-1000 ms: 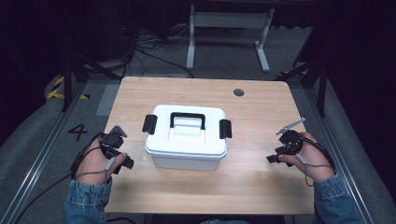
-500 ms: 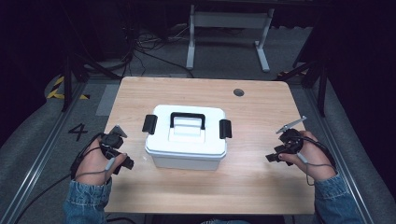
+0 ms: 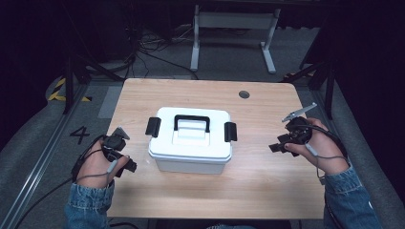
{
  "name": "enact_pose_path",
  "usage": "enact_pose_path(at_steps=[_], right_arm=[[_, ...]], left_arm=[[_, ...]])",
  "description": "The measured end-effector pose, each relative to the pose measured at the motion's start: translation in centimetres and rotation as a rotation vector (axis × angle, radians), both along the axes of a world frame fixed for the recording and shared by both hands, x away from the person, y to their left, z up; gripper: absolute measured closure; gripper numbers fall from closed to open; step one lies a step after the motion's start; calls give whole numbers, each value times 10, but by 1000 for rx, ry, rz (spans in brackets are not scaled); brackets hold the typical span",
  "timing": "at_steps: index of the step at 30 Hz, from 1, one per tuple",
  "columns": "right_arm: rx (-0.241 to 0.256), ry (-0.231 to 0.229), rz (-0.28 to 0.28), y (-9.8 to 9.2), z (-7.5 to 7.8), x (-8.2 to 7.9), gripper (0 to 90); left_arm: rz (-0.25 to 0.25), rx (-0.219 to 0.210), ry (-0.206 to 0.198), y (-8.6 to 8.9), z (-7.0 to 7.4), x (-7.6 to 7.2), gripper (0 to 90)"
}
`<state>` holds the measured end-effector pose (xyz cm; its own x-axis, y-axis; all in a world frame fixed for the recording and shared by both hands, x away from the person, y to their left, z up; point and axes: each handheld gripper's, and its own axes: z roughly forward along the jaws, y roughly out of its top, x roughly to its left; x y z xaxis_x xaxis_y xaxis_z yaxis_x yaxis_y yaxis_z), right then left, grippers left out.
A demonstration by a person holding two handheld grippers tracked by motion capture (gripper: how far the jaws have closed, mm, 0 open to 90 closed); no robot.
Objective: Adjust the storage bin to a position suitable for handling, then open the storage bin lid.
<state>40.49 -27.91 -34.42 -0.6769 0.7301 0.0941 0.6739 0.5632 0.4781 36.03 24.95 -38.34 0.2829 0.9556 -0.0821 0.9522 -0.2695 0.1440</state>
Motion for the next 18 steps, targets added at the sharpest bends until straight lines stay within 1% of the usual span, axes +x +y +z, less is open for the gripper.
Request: enact_pose_path(at_steps=[1,4,6,10,12,16,18], right_arm=[[0,0,0,0,0,0,439],[7,-10,21,8,14,0,439],[10,-33,33,12,23,1,439],[8,-55,62,24,37,4,438],[9,-56,70,27,39,4,438],[16,-60,113,40,50,4,438],[6,-59,117,45,55,5,439]], left_arm=[[0,0,0,0,0,0,264],[4,8,-4,2,1,1,264],[4,6,-4,3,0,1,264],[10,3,-3,3,0,-1,264],[4,6,-2,4,0,-1,264],[10,6,-2,6,-1,-3,264],[18,7,1,6,-1,-4,264]])
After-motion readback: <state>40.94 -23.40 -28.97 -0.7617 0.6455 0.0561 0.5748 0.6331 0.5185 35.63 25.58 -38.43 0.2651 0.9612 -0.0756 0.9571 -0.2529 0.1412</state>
